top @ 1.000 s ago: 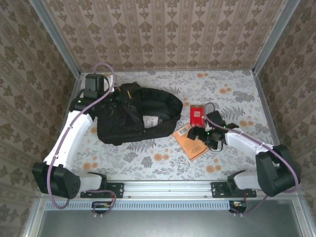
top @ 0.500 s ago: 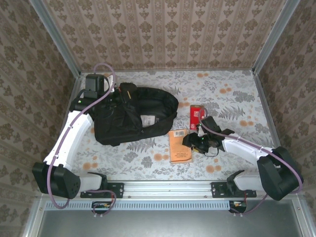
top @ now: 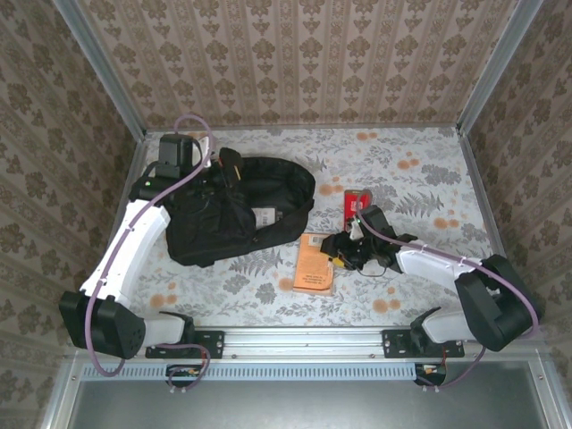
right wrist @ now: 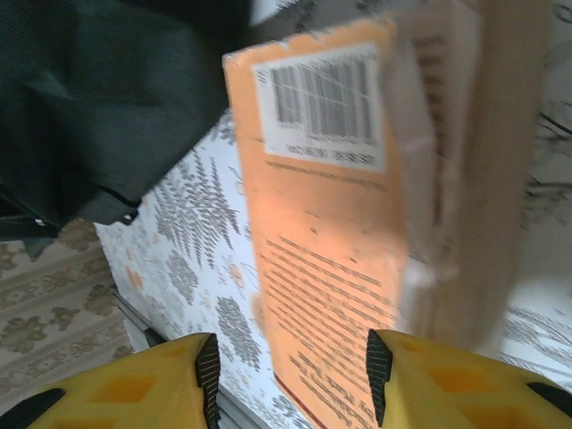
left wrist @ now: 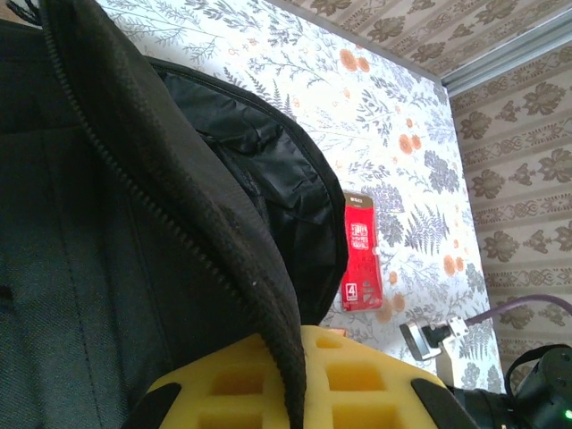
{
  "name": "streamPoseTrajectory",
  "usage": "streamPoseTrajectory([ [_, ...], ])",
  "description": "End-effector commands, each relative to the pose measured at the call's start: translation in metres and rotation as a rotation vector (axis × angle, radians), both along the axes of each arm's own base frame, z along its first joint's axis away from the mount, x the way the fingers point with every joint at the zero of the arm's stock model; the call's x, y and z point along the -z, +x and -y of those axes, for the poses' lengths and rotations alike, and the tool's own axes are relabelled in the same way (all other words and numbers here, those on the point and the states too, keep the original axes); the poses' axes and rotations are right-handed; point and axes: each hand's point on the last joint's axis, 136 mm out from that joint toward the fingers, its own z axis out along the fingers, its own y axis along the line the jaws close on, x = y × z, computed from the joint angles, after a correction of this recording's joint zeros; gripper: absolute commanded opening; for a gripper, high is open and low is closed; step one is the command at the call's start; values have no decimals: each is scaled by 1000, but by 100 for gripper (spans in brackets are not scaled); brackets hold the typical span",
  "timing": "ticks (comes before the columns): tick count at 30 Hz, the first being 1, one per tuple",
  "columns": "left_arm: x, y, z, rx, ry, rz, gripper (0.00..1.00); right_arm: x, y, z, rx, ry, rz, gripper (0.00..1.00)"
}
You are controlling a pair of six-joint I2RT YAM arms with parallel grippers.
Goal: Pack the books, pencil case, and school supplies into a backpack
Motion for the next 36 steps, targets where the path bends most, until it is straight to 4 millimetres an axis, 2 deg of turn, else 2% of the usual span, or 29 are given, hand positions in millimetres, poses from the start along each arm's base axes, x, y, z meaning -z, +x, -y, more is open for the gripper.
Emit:
streamPoseTrajectory([
  [1,7,-5,7,23,-16,-23,6,-14,11,-16,10,101,33,50],
  [3,8,-5,7,26,-16,-27,6,-4,11,-17,-6,77,10,51],
  [8,5,-9,2,16,13,-17,7,15,-1,7,-50,-123,12,54],
  [9,4,-10,-1,9,23,-12,7,5,-4,9,-66,-121,47,55],
  [13,-3,-12,-10,-18,35,17,7,1,-31,21,-138,-155,58,58],
  [18,-1,-11,-10,-14,36,12,7,10,-63,17,-209,-93,-22,63],
  [22,-2,-10,-9,-14,32,10,7,28,-76,14,-244,-102,-108,65],
  [27,-2,-11,-9,-11,34,6,7,33,-74,-4,-262,-59,-127,66],
  [31,0,-12,-9,-8,36,-1,7,34,-61,-12,-238,-49,-116,65],
  [36,3,-14,-7,0,25,-13,7,20,-47,-21,-231,-24,-80,63],
])
